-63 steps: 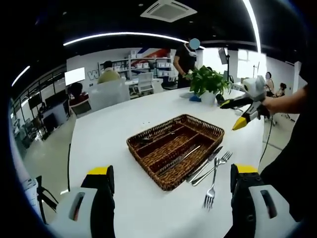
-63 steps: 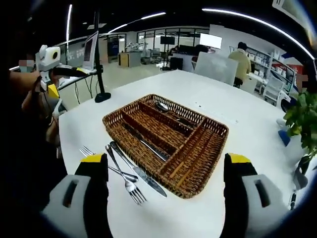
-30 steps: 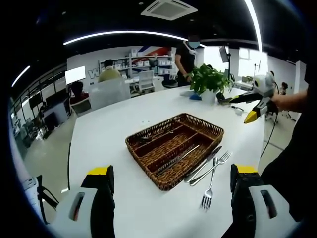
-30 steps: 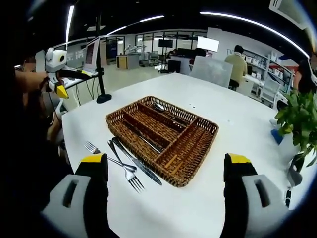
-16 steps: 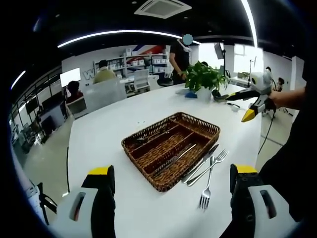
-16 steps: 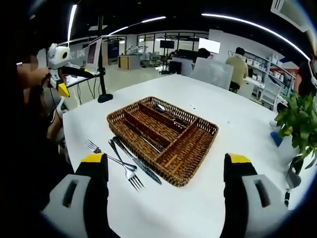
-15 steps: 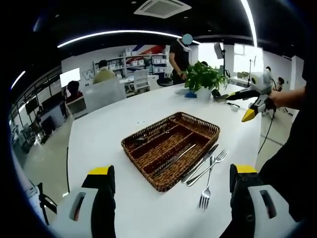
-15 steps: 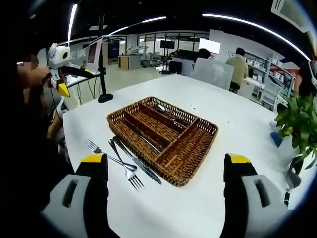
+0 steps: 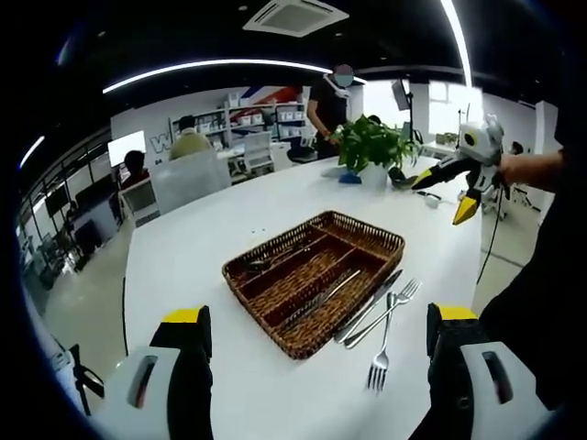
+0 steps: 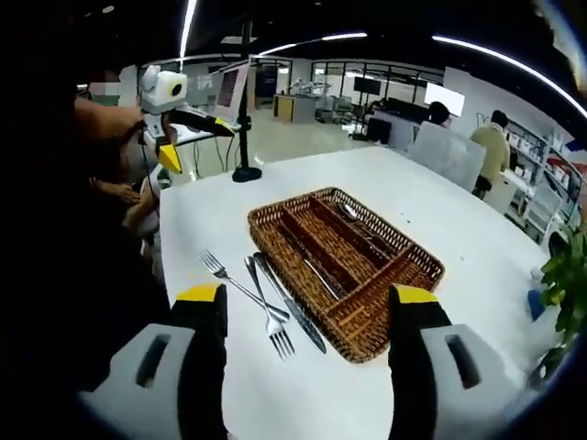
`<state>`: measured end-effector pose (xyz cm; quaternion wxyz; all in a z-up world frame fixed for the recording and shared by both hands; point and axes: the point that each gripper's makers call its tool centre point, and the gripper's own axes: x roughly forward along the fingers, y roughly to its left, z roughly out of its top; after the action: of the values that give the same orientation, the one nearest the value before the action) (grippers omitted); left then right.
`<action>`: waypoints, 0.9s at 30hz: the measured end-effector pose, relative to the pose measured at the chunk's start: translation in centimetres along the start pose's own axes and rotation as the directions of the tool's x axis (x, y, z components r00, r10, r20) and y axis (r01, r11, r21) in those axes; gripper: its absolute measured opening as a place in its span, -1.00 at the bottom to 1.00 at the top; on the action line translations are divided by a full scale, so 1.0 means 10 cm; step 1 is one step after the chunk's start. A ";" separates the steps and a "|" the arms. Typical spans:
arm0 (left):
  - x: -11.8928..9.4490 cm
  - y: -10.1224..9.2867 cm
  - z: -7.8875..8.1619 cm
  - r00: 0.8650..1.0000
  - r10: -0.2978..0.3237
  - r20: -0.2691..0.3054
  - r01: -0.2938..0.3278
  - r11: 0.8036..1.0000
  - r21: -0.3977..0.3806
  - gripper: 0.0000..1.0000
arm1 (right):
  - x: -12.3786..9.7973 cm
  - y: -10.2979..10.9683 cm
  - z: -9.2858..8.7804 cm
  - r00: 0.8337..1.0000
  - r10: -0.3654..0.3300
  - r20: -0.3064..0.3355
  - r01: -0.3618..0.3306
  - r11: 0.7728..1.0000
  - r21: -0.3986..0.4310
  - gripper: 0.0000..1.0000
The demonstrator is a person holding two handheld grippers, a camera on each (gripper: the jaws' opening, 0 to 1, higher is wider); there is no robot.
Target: Arrange the knives, forks, and spoons in their matching storage slots by inserting each utensil handle-first until every utensil is classified and aligned in the correct compartment
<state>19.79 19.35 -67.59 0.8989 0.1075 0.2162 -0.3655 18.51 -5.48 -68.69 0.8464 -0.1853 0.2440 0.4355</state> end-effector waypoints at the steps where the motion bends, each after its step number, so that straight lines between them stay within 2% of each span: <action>1: -0.01 0.01 -0.01 1.000 0.001 0.001 -0.001 1.000 -0.002 0.99 | 0.02 0.00 0.01 1.000 0.003 -0.009 -0.003 1.000 -0.002 0.40; 7: -0.04 0.04 -0.04 1.000 0.006 0.005 -0.006 1.000 -0.012 0.99 | 0.12 0.06 0.02 0.997 0.052 -0.049 -0.053 0.998 -0.032 0.34; 18: -0.07 0.04 -0.05 1.000 0.019 0.019 -0.019 1.000 -0.025 0.99 | 0.50 0.20 -0.25 0.984 0.133 -0.115 -0.140 0.988 -0.060 0.27; 24: -0.09 0.03 -0.09 1.000 0.025 0.012 -0.025 0.999 -0.027 0.99 | 0.60 0.23 -0.35 0.977 0.147 -0.153 -0.164 0.980 -0.110 0.18; 27: -0.10 0.04 -0.12 1.000 0.027 0.012 -0.027 0.999 -0.036 0.99 | 0.66 0.25 -0.39 0.973 0.162 -0.165 -0.180 0.978 -0.102 0.17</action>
<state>19.06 20.62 -68.18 0.9069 0.0918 0.2155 -0.3501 18.77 -1.90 -75.88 0.7719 -0.2461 0.2984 0.5046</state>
